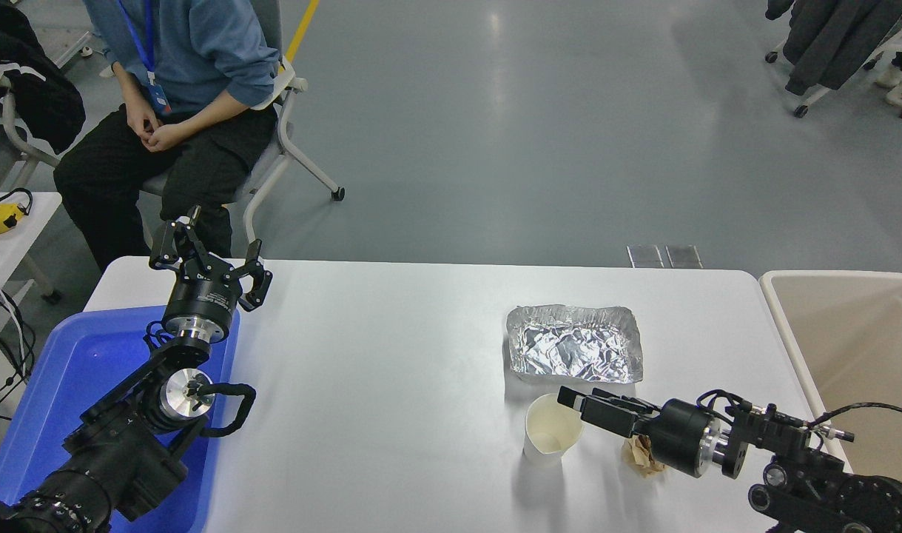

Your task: Dispose of the paper cup in the dustbin

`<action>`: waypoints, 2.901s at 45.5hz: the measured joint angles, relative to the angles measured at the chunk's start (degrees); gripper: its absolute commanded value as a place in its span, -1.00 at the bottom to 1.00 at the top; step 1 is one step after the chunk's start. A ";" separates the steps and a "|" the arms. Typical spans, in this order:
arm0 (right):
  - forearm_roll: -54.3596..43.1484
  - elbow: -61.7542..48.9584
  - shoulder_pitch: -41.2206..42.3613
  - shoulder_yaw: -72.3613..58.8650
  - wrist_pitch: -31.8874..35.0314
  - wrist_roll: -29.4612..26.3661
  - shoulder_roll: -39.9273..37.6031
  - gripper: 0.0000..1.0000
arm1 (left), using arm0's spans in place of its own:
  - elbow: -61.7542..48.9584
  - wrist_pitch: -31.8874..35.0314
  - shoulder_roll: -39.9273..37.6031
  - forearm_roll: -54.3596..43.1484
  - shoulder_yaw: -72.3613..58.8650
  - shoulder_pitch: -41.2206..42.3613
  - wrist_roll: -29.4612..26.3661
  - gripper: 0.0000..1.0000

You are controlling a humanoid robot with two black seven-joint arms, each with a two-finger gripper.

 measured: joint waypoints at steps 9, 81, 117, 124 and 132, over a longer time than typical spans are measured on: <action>-0.20 -1.95 -0.04 -0.98 -0.50 0.36 1.50 0.77 | 0.00 0.04 0.00 0.00 0.00 0.00 -0.01 1.00; 3.13 6.52 5.90 -5.31 -0.28 0.99 -5.83 -1.00 | 0.00 0.03 0.00 0.00 0.00 -0.01 0.01 1.00; 23.83 21.87 25.66 -5.01 10.60 -0.03 -34.80 -1.00 | 0.00 0.02 0.00 0.00 0.00 0.00 0.00 1.00; 28.02 15.57 27.16 -4.98 12.07 -0.24 -36.32 -1.00 | 0.00 0.02 0.00 0.00 0.00 0.00 0.00 1.00; 32.52 3.03 27.52 -5.47 13.74 -0.56 -36.40 -1.00 | 0.01 0.02 0.01 0.00 0.00 0.00 0.00 1.00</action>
